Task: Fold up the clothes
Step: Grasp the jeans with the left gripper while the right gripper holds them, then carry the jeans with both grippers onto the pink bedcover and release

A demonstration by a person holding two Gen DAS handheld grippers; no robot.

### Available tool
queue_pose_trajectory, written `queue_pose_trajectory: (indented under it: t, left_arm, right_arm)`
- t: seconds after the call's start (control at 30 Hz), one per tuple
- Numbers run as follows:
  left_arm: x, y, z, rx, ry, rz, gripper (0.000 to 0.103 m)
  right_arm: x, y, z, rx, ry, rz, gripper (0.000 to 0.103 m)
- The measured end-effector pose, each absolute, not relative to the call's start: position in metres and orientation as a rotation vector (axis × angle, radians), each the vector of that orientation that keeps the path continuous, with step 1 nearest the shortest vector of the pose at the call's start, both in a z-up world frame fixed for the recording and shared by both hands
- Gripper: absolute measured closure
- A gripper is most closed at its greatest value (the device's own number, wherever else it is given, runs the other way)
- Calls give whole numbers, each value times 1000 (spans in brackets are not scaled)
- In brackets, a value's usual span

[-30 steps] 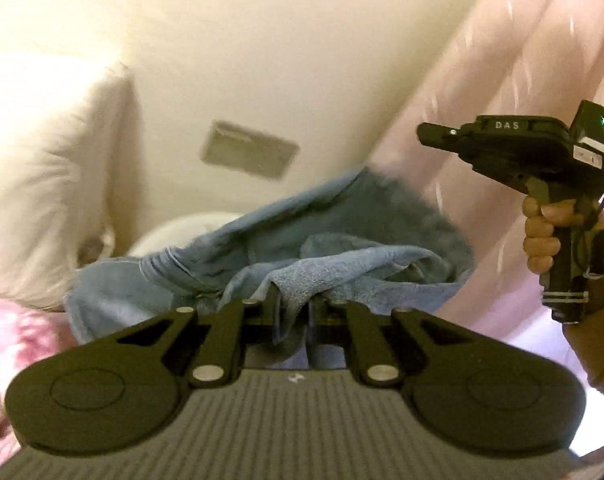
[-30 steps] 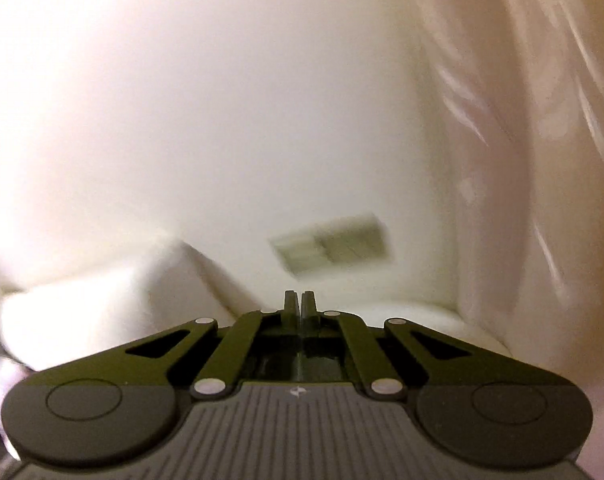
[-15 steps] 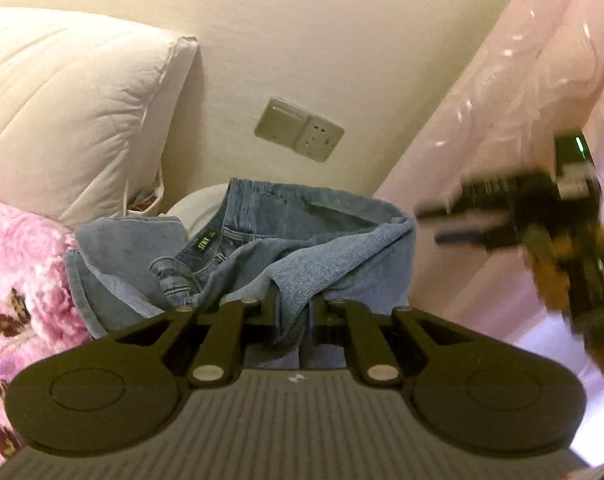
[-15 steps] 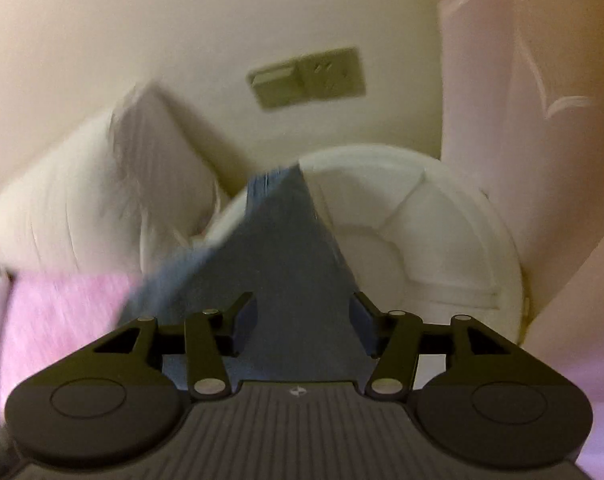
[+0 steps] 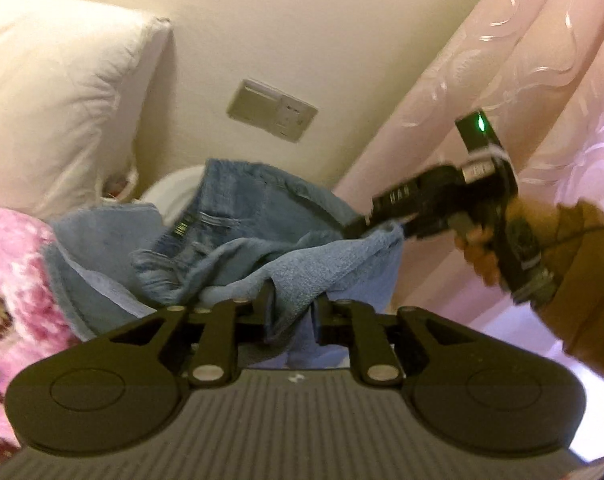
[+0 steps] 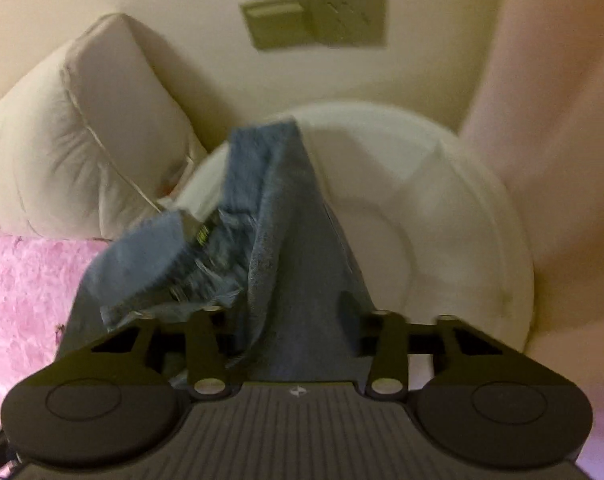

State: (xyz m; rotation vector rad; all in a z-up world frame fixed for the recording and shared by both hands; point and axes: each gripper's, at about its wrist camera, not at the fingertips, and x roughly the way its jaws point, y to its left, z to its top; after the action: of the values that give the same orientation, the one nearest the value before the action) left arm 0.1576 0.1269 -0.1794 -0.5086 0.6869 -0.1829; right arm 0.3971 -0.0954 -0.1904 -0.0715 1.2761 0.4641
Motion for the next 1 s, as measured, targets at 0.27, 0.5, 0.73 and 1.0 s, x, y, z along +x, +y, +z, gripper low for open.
queue_pose_trajectory:
  t: [0.27,0.5,0.73,1.0]
  left_arm:
    - [175,117,-202,-483,755,-216,93]
    - [143,131,-148,-522,592,-51,95]
    - [54,133,-50,-525,270,142,95]
    - [-119,104,34,-498,25,516,95]
  right_arm:
    - [392,-143,-236,127,1383,399,97]
    - [387,-165,-171,514,1216,600,98]
    - [361,-130,-43,570,967,991,97]
    - [265,-37,59,523,890,1501,96]
